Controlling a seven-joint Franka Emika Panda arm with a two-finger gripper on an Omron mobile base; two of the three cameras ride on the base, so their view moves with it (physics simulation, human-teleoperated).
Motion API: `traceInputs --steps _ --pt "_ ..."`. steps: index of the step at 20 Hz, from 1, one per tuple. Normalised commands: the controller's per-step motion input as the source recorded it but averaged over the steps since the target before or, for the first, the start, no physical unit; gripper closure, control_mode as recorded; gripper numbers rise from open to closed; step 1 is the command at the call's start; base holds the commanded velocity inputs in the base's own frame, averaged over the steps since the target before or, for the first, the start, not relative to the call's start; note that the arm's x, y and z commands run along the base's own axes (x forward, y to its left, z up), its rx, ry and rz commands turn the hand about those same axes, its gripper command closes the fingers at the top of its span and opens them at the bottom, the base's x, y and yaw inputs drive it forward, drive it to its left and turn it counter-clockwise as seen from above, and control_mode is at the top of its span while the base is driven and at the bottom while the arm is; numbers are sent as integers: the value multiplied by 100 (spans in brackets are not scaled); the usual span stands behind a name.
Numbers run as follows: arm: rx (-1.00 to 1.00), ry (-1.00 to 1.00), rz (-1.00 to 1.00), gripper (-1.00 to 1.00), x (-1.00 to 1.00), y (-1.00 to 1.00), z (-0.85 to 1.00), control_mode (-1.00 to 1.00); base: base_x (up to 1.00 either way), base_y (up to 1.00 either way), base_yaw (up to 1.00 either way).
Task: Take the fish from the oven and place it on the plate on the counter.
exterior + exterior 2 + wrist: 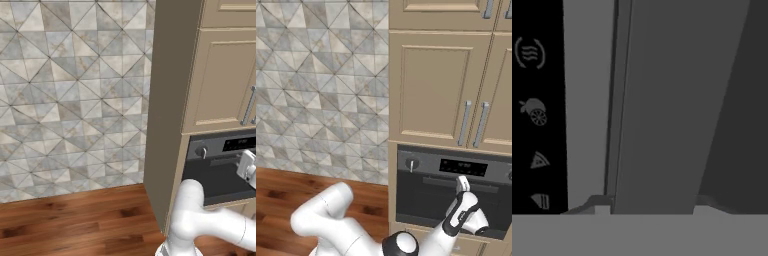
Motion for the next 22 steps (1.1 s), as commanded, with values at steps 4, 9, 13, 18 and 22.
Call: traceInputs --steps 4,9,13,18,22 --pt "0 0 0 100 -54 -1 -17 -100 0 0 0" --pt "0 0 0 100 -89 -14 -31 -100 0 0 0" --pt "0 0 0 100 -91 -26 -50 -100 0 0 0" --pt "-4 0 0 100 -81 -19 -67 -100 0 0 0" --pt "-5 6 0 100 -69 -16 -64 -100 0 0 0"
